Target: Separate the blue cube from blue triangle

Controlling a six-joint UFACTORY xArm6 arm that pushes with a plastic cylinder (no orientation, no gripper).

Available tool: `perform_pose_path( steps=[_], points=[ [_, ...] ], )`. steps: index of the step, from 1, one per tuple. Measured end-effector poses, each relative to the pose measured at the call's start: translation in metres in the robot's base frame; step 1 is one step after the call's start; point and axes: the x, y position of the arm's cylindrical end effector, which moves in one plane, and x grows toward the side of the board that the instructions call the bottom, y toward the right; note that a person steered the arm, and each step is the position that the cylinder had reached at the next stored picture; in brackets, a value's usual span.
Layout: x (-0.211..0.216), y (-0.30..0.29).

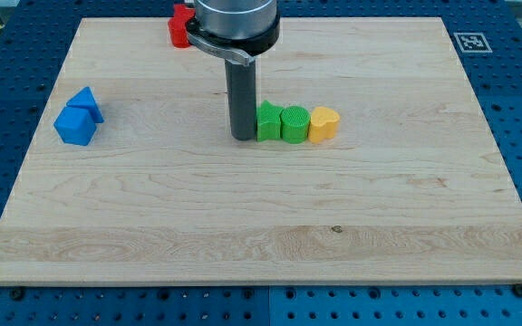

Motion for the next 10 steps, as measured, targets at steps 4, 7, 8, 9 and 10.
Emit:
perform_pose_path(
  steps=[4, 7, 8, 9, 10],
  points=[
    [-0.079, -0.120],
    [-0.085, -0.239],
    [-0.076, -0.259],
    [-0.052, -0.246],
    [-0.048, -0.240]
  ],
)
